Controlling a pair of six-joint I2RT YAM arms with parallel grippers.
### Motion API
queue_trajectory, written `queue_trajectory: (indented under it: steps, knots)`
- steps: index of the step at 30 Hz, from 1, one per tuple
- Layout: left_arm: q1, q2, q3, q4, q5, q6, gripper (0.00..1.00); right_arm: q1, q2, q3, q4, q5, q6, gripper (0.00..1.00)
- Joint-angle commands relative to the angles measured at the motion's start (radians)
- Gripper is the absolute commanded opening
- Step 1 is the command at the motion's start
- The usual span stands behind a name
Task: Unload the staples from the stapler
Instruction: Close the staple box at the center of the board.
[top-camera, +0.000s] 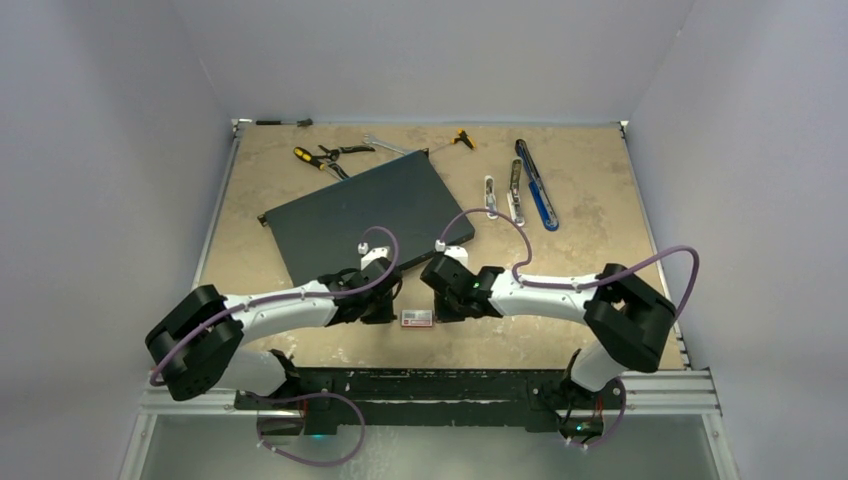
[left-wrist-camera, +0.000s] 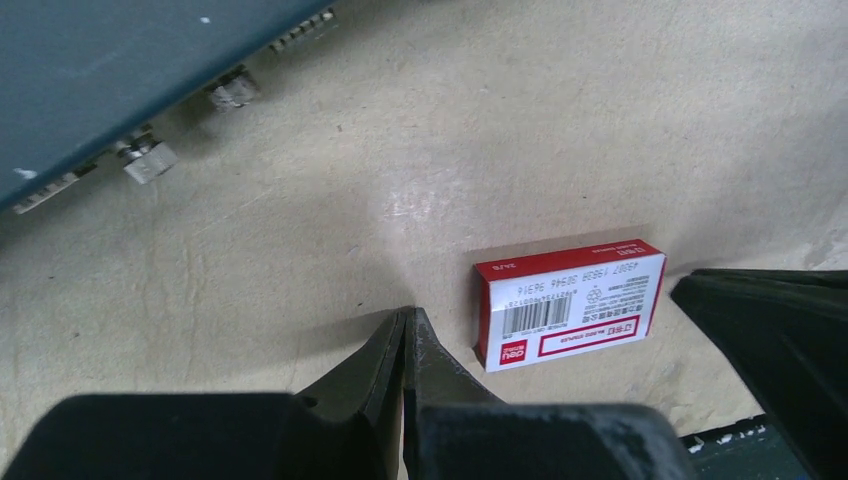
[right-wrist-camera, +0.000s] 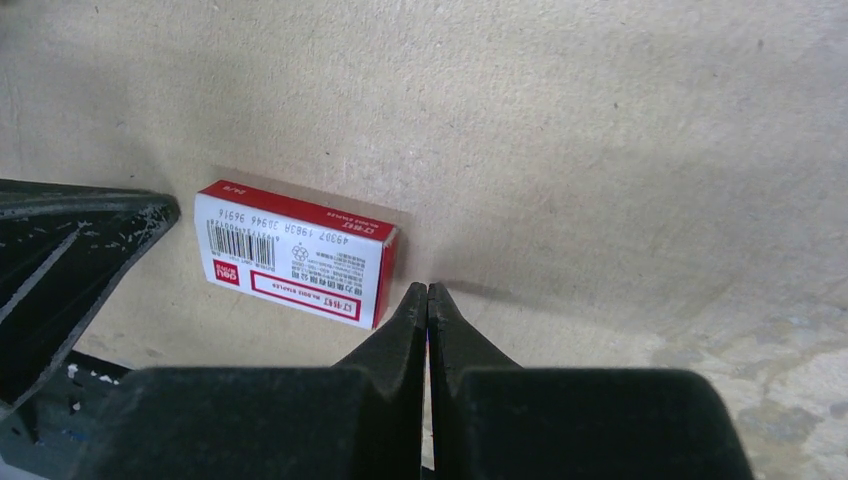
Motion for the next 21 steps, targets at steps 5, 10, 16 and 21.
queue_trajectory:
  steps: [5,10,16,21]
  knots:
    - [-0.032,0.055,0.014,0.023,0.041,0.010,0.00,0.005,0.057,-0.005,0.104,-0.074,-0.003,0.00]
    - [-0.074,0.111,0.033,0.039,0.045,-0.007,0.00,0.005,0.062,-0.004,0.135,-0.086,0.008,0.00]
    - [-0.106,0.158,0.053,0.063,0.039,-0.031,0.00,0.005,0.049,0.011,0.109,-0.081,0.017,0.00]
    - [-0.106,0.189,0.113,0.029,0.004,-0.016,0.00,-0.007,-0.016,0.024,-0.059,0.048,0.034,0.00]
